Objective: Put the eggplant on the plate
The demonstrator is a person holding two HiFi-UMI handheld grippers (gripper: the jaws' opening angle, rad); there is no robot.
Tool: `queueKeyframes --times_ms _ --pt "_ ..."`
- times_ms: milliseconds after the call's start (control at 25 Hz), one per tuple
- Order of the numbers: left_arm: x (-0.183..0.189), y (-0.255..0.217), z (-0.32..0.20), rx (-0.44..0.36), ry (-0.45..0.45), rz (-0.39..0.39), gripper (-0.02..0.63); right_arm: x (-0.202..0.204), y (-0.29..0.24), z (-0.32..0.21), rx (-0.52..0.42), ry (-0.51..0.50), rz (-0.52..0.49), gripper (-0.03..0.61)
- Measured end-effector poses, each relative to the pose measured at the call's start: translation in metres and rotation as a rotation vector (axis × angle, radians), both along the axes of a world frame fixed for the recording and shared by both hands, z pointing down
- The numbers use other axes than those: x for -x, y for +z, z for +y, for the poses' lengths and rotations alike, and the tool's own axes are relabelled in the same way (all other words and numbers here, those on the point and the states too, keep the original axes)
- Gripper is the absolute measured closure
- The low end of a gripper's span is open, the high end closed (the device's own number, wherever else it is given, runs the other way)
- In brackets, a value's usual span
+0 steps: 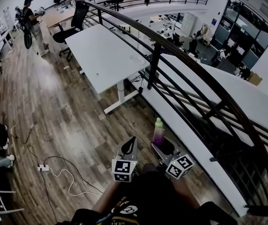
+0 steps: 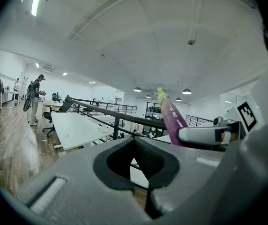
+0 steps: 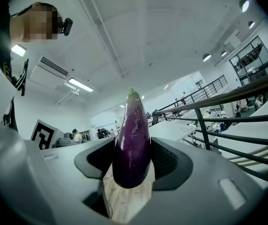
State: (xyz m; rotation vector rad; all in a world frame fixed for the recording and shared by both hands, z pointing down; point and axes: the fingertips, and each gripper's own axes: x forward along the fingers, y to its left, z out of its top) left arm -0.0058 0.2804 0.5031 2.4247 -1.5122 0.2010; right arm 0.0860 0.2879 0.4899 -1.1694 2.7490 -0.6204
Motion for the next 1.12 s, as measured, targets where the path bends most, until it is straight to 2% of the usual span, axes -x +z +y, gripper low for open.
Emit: queueKeyframes --times_ms 240,440,840,1000,1120 --pt "0.015 0.011 -0.019 0.030 -0.008 0.016 0.609 0.010 0.008 -0.022 0.036 0.010 0.002 0.342" --pt "0.010 0.023 -0.065 0.049 -0.010 0.010 0.607 0.008 0.016 -0.070 0.057 0.006 0.009 0.341" --pt "-0.048 0.008 -0.211 -0.001 0.003 0.003 0.609 -0.039 0.009 -0.206 0.034 -0.015 0.002 0.342" --pt "-0.064 0.008 -0.249 -0.022 -0.001 -0.024 0.609 -0.046 0.013 -0.241 0.032 -0.060 0.006 0.342" --pt "-0.069 0.017 -0.270 -0.006 -0.014 -0.044 0.609 -0.048 0.020 -0.266 0.048 -0.083 0.012 0.342"
